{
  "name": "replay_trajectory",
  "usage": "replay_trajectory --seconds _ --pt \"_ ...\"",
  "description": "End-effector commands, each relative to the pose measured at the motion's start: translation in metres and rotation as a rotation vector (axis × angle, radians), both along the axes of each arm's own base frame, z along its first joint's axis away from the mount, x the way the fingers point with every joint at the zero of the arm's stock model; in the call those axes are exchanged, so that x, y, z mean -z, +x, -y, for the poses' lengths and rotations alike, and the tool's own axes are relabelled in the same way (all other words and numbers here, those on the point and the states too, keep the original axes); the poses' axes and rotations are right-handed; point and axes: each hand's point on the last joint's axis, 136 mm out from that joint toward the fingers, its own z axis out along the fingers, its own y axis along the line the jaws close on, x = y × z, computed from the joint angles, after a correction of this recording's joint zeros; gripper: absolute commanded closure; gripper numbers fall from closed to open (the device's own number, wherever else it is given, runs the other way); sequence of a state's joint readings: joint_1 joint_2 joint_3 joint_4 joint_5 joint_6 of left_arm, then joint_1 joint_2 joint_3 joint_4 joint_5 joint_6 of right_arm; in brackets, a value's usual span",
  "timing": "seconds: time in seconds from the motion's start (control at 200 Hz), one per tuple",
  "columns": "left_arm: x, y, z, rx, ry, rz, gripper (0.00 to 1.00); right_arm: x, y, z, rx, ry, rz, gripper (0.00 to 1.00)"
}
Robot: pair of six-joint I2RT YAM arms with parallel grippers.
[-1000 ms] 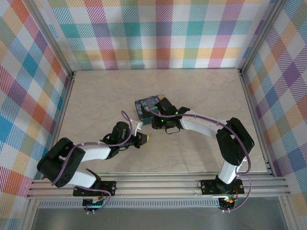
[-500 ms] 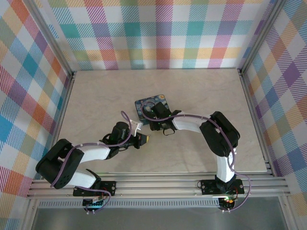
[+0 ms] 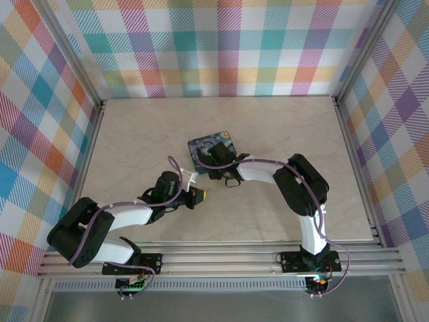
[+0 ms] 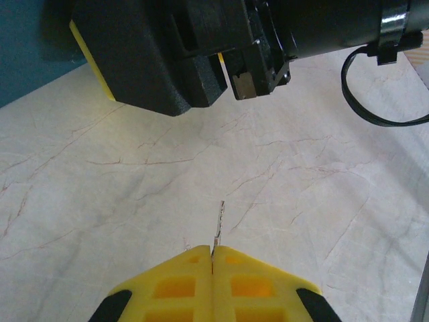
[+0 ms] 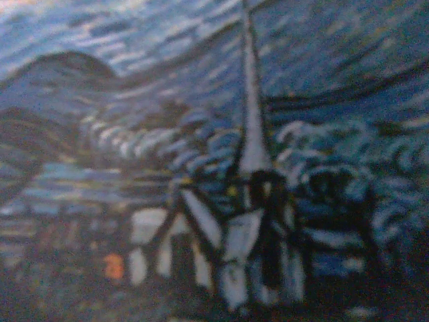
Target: Unlock the padlock with the key
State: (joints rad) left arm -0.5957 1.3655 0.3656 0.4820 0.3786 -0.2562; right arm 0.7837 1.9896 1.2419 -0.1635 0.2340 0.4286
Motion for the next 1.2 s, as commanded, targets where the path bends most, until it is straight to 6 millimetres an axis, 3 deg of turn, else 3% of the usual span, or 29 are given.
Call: replay_trajectory --seconds 0.0,0.355,0.79,1.195 --pt "0.002 -0.006 -0.001 0.018 0.017 0.015 1.00 -0.002 0.012 -0.002 0.024 0.006 0.035 0.55" --pt "0.004 -0.010 -0.005 0.013 0.021 0.016 1.00 0.003 0.015 -0.010 0.001 0.019 0.028 0.61" --pt "0.003 -0.010 -0.007 0.010 0.031 0.026 1.00 -0.011 0.004 -0.012 -0.022 0.057 0.000 1.00" --pt "-0.006 -0.001 0.004 0.030 0.000 0.049 1.00 -0.046 -0.032 -0.002 0.008 0.159 -0.109 1.00"
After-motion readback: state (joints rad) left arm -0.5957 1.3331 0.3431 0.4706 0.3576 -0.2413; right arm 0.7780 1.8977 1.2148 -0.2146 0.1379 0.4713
